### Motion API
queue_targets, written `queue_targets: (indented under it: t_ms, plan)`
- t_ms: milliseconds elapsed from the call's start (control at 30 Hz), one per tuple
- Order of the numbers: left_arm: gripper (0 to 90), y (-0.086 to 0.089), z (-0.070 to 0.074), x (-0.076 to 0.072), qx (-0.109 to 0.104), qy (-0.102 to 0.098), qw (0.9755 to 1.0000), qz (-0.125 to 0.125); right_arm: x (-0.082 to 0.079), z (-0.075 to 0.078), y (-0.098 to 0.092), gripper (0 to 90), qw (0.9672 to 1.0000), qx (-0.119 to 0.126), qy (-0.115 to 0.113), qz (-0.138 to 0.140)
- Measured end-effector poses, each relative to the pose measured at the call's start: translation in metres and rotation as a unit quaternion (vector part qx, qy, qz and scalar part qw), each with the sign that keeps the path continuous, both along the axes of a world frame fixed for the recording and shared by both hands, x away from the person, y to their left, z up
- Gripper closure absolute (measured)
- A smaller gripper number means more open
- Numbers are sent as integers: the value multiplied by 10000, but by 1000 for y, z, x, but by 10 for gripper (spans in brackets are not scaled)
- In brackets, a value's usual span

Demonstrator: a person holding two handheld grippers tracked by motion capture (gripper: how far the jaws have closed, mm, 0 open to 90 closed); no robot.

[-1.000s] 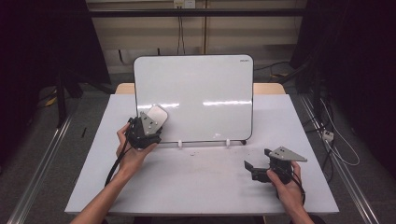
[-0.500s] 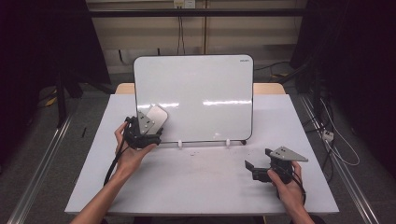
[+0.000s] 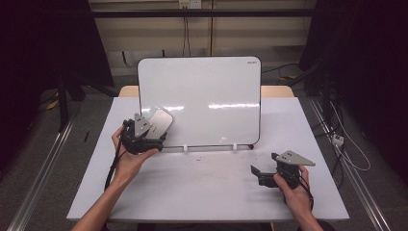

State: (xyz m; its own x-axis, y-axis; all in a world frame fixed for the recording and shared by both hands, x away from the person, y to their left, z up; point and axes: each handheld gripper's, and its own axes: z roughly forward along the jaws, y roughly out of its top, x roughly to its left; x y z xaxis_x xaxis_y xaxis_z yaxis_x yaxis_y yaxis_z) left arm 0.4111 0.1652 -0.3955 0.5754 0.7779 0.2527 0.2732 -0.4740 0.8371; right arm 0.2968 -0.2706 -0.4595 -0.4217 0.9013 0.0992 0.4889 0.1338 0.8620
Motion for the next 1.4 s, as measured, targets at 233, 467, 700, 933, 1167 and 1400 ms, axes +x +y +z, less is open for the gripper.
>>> queue_targets:
  t_ms: [233,467,700,933,1167,1400]
  plan:
    - [57,5,4,-2,-207,179,9996,-1,3,0,2,56,10000,23,25,-27]
    - [46,11,8,-3,-690,348,9970,-35,4,0,3,56,10000,-17,26,11]
    - [44,11,11,-7,-779,639,9948,-136,3,0,3,55,10000,-14,20,11]
    - [48,9,14,-23,-725,580,9954,-252,1,0,1,55,10000,-24,-8,28]
    - [59,11,16,-35,-816,504,9950,-280,0,0,2,55,10000,-38,-13,36]
    - [57,22,12,-46,-996,508,9936,-169,1,0,3,55,10000,-37,-7,40]
